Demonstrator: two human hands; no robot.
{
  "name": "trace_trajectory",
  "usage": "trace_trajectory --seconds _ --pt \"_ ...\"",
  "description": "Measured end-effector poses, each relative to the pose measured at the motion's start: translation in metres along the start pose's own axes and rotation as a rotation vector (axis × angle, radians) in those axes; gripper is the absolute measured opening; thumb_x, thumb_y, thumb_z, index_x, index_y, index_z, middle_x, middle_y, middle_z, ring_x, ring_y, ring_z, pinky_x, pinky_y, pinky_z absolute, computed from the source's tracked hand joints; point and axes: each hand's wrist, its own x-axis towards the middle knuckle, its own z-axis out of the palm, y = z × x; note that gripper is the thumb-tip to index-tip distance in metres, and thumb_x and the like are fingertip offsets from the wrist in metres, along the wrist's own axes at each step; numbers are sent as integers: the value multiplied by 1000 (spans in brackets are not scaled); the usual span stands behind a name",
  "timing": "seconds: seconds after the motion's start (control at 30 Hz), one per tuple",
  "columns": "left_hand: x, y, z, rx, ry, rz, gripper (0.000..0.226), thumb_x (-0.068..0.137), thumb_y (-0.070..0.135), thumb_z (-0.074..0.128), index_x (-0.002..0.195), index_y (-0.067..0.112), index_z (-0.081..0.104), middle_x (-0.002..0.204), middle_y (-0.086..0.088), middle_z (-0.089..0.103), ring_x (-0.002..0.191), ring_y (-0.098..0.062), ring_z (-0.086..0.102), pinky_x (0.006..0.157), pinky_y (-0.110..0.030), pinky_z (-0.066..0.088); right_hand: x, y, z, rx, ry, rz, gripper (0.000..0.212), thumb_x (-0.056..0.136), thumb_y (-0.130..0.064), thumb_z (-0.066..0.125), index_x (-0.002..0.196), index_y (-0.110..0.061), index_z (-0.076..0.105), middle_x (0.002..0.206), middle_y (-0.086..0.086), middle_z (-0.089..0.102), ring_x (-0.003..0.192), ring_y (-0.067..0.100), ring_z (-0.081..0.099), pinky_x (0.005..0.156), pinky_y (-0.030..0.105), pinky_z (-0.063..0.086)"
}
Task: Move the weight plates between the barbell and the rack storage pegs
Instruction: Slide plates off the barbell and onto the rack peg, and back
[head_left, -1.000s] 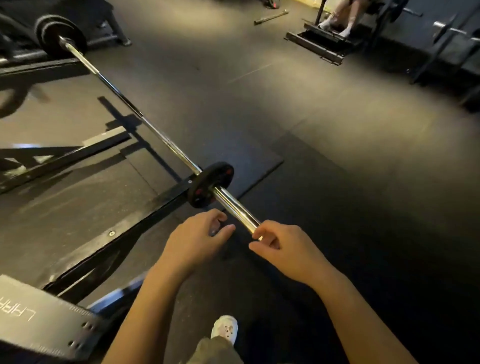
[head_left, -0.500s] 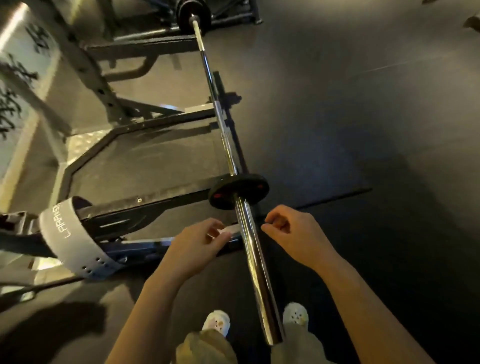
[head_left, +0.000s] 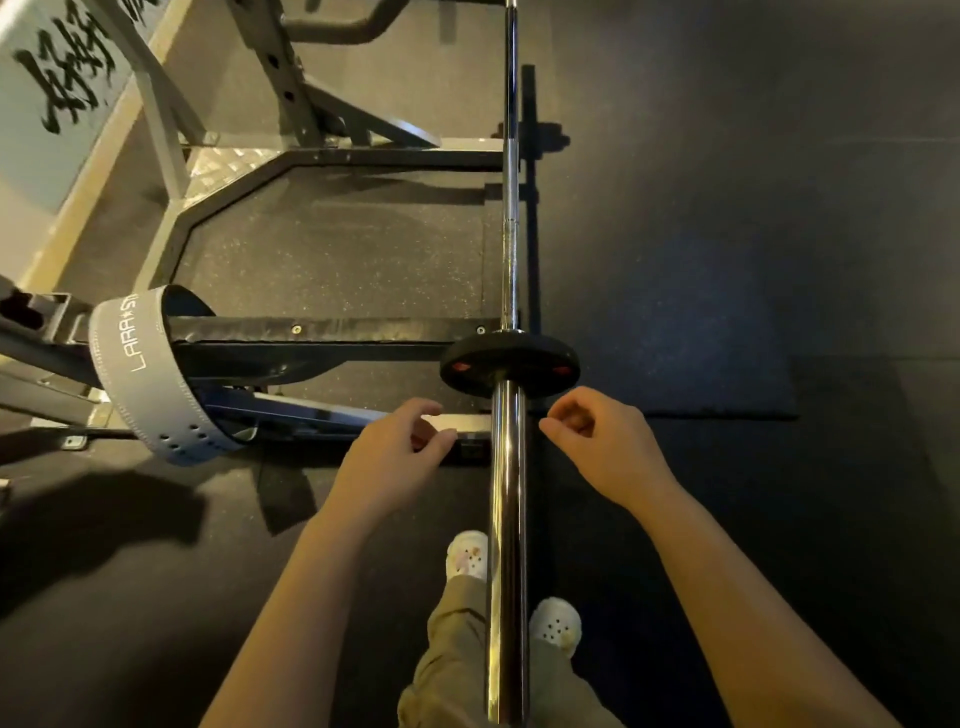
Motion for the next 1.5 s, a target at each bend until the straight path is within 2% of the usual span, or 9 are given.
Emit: trace_trajectory --seconds 0.1,0.23,0.33,0.43,0.57,0.73,1.03,1.27,1.5 --pt "41 -5 9 -31 60 9 49 91 34 59 137 27 43 122 6 55 111 -9 53 89 -26 43 36 9 0 -115 19 19 29 89 -29 63 116 -26 52 102 -10 56 89 3 54 76 18 44" --pt "108 -9 19 38 88 26 60 87 33 66 140 28 37 134 0 46 124 -19 44 96 -33 40 93 24 0 -327 71 38 63 84 -33 69 138 -25 36 130 1 45 117 15 44 90 29 40" --pt "157 -7 26 217 -82 90 70 77 36 74 137 28 38 134 0 44 124 -22 43 98 -41 42 131 31 3 -432 41 61 74 82 -37 71 143 -24 31 138 4 41 126 23 41 99 39 40" --pt "183 0 34 251 -270 80 53 72 31 78 117 27 51 115 2 57 108 -20 54 92 -41 47 150 37 15 -445 -76 28 58 80 -37 73 128 -23 43 123 -1 51 112 15 51 89 31 43" --pt "196 1 41 281 -246 101 32 76 32 75 102 27 57 98 5 63 95 -16 59 82 -34 48 157 47 24 -424 1 22 38 82 -25 71 111 -24 46 107 -7 53 94 5 50 78 23 42" --pt "197 -2 39 280 -261 119 32 81 33 71 108 28 56 100 7 60 91 -10 53 75 -27 38 157 49 25 -439 33 7 36 85 -21 68 113 -23 45 108 -5 52 97 8 51 79 24 42" --pt "192 -4 42 275 -218 130 29 82 35 69 107 27 57 101 5 63 95 -16 59 80 -34 45 157 51 29 -470 68 -7 35 84 -21 67 111 -22 45 104 -4 51 93 9 50 75 25 42" --pt "187 -2 45 265 -183 121 29 83 34 69 107 27 57 98 5 63 94 -15 60 78 -31 46 159 58 32 -432 93 -33 37 82 -19 70 109 -21 45 102 -4 51 92 10 50 79 28 45" --pt "185 37 59 686 -69 283 25 91 20 61 116 20 57 100 -2 63 95 -22 61 74 -33 45 157 94 36 -12 44 148 39 82 -15 72 101 -28 40 96 -12 50 94 9 52 84 33 47"
